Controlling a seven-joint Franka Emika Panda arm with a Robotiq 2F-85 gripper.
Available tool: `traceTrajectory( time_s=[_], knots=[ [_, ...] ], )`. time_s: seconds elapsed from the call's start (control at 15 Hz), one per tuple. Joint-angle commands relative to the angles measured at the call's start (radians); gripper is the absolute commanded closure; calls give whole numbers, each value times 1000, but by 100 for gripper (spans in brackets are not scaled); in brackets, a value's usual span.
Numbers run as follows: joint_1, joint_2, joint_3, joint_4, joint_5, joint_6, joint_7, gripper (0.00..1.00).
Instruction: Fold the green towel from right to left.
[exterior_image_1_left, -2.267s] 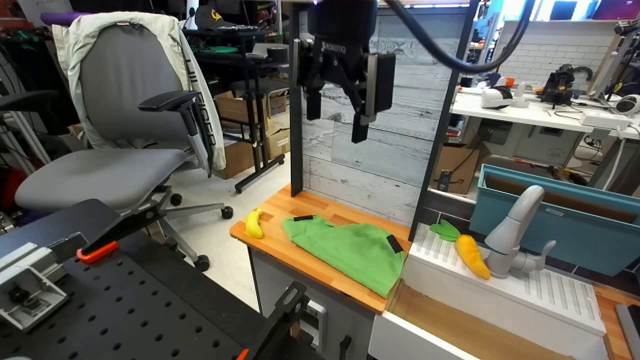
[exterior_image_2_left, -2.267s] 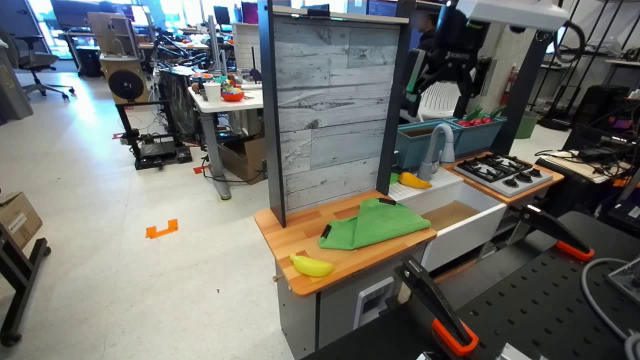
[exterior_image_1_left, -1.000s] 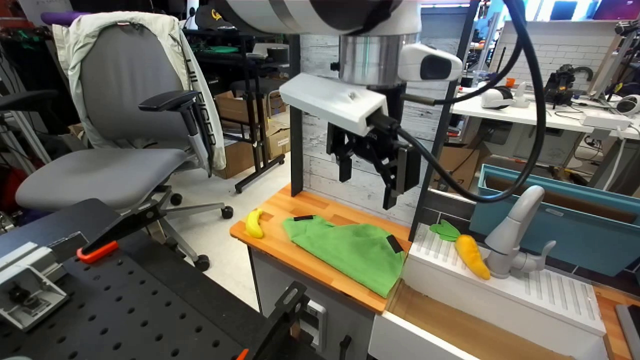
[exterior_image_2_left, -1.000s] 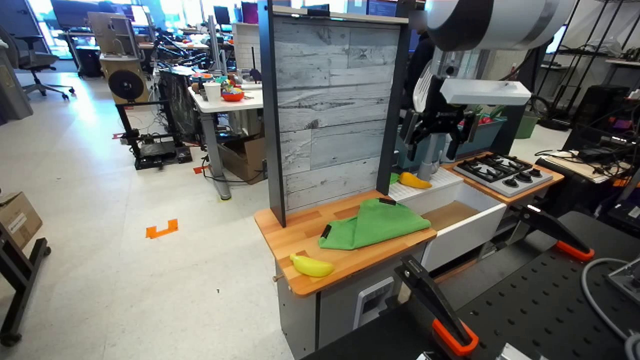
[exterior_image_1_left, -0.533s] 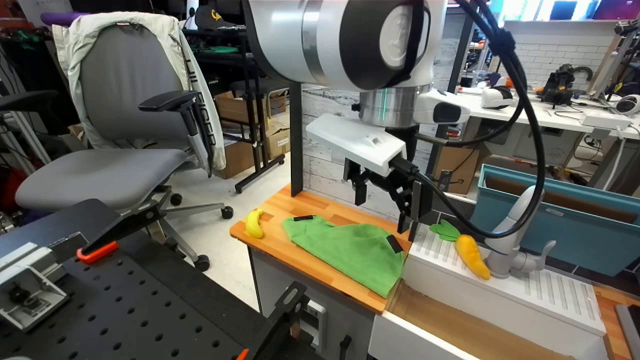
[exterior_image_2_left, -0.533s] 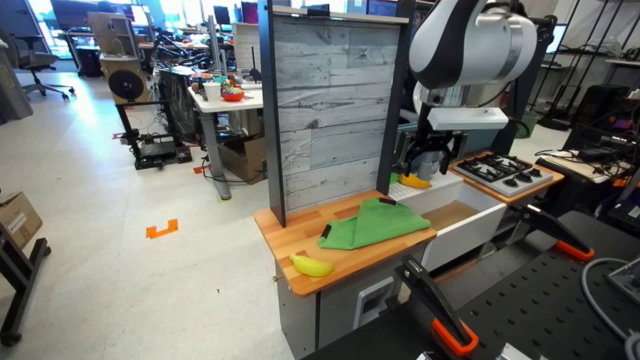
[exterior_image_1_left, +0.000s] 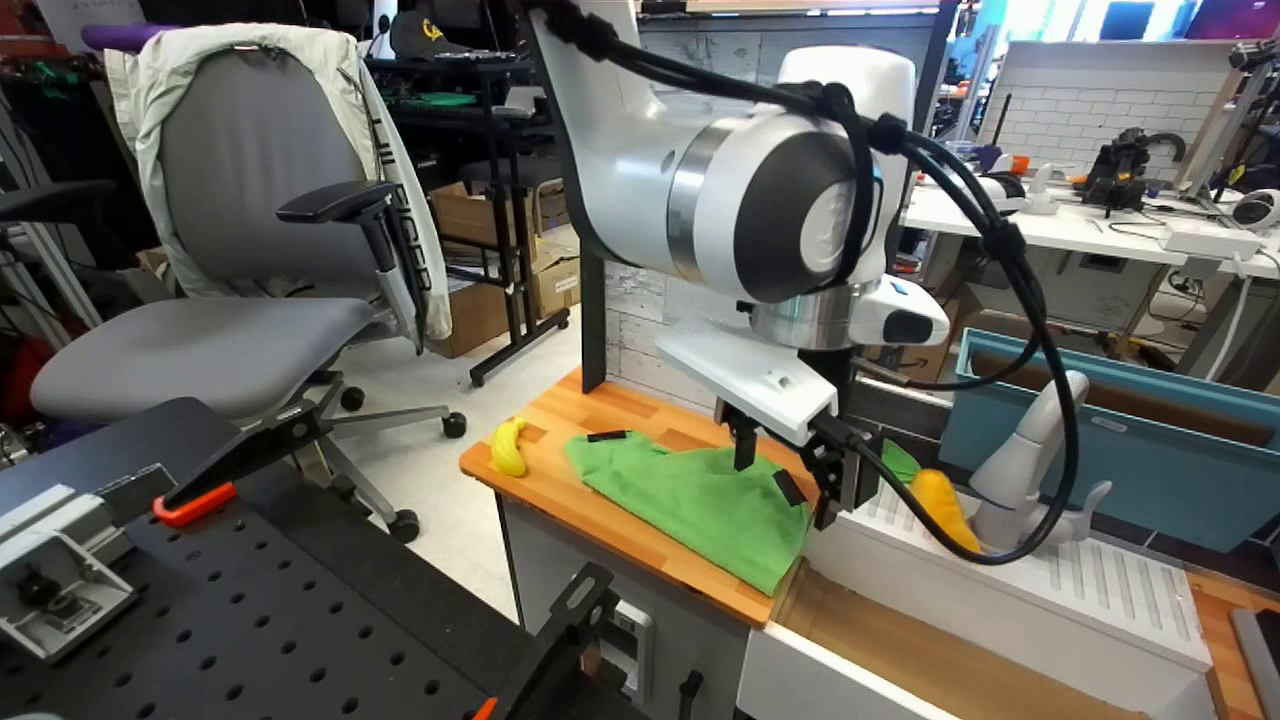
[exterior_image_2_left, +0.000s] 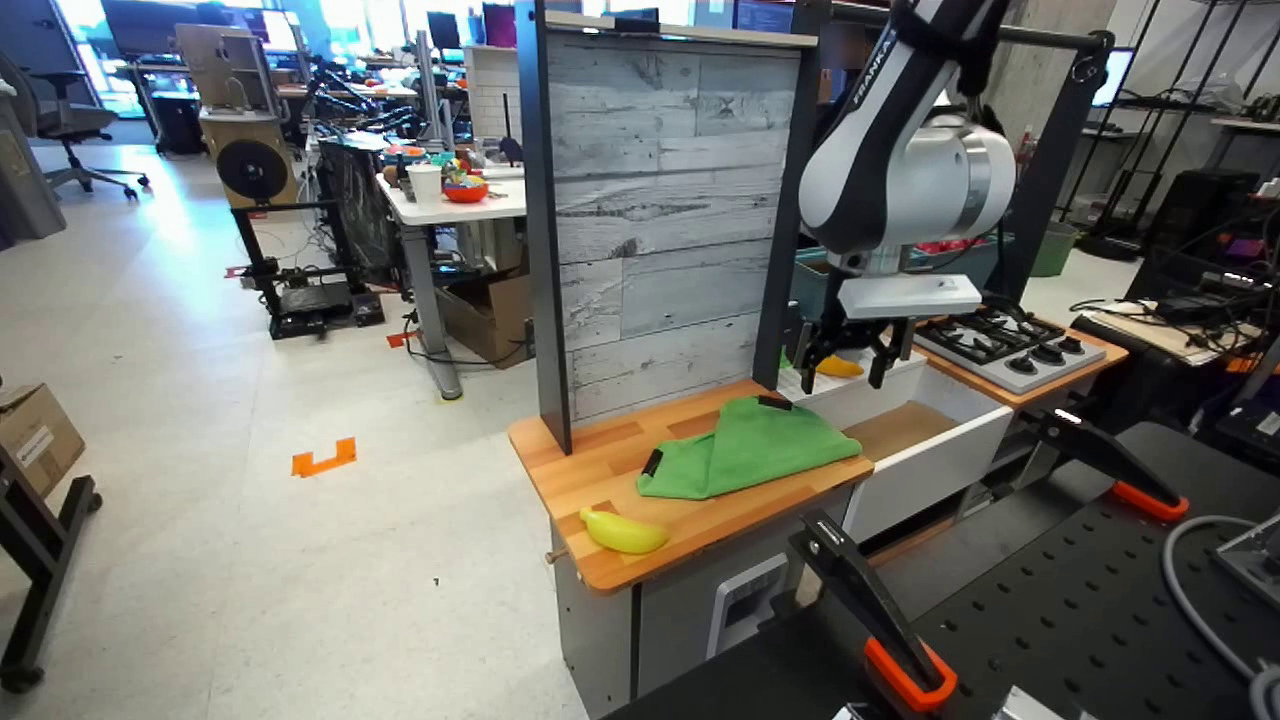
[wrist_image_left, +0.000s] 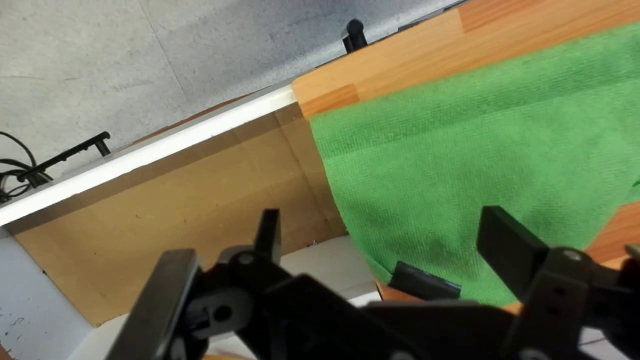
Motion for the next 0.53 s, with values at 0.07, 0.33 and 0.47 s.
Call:
traceTrajectory(
  time_s=[0.07,0.33,0.47],
  knots=[
    [-23,112,3,142,9,-70,-13,0],
    [-30,181,3,236,8,-129,-13,0],
    [-29,210,2,279,7,-154,-9,0]
  ],
)
